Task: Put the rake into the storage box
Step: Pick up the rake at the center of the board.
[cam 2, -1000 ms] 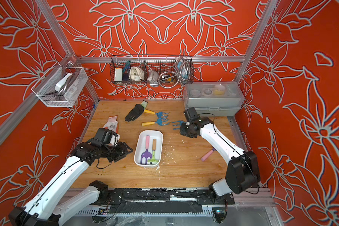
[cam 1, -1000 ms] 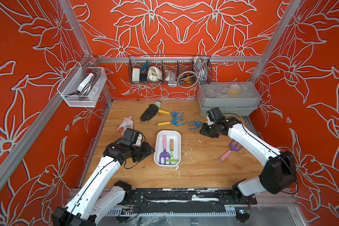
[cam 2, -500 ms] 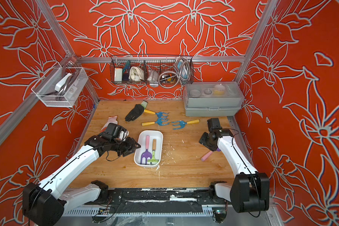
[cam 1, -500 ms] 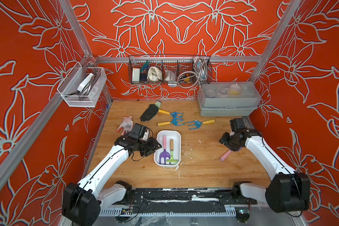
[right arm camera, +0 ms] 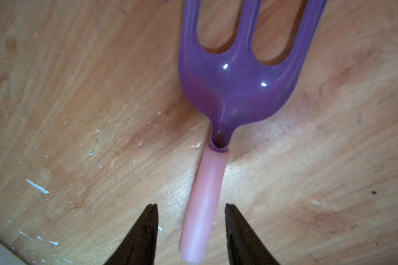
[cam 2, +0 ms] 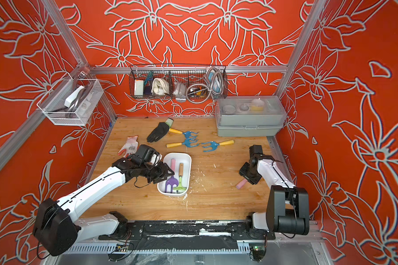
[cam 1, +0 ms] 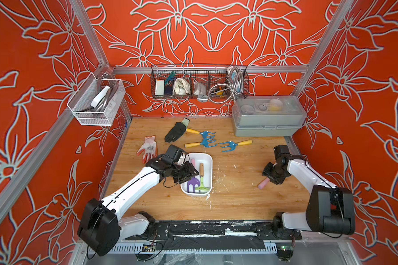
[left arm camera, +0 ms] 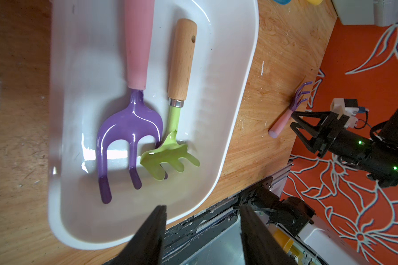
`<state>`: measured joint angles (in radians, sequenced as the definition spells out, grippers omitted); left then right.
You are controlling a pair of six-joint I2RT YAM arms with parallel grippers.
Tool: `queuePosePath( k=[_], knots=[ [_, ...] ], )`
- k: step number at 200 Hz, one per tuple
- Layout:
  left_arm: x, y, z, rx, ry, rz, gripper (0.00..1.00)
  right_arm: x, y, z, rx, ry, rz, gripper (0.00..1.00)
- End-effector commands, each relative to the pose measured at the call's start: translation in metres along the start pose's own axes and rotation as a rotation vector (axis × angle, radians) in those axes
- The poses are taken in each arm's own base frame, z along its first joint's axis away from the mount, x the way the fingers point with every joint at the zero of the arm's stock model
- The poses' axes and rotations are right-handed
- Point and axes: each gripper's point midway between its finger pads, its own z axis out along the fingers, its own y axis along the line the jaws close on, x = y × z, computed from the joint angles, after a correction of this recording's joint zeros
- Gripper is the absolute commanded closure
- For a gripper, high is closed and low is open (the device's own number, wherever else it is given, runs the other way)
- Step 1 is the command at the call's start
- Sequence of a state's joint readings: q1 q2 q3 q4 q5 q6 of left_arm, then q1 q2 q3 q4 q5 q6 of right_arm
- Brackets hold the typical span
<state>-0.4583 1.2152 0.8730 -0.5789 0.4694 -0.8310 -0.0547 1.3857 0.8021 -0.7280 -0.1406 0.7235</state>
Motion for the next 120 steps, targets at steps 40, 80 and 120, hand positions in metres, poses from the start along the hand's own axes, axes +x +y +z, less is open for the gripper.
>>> queuePosePath(
  k=[40,80,120],
  knots=[
    [0.001,-0.005,-0.005,0.005,-0.007,0.019,0.46,0.008,-0.008,0.023,0.020,0.048,0.026,0.58],
    [0.006,0.003,-0.007,-0.012,-0.003,0.015,0.46,0.013,-0.011,0.031,0.023,0.060,0.028,0.63],
    [0.009,0.007,-0.010,-0.023,-0.007,0.014,0.46,0.012,-0.004,0.028,-0.008,0.059,0.018,0.77]
  ],
)
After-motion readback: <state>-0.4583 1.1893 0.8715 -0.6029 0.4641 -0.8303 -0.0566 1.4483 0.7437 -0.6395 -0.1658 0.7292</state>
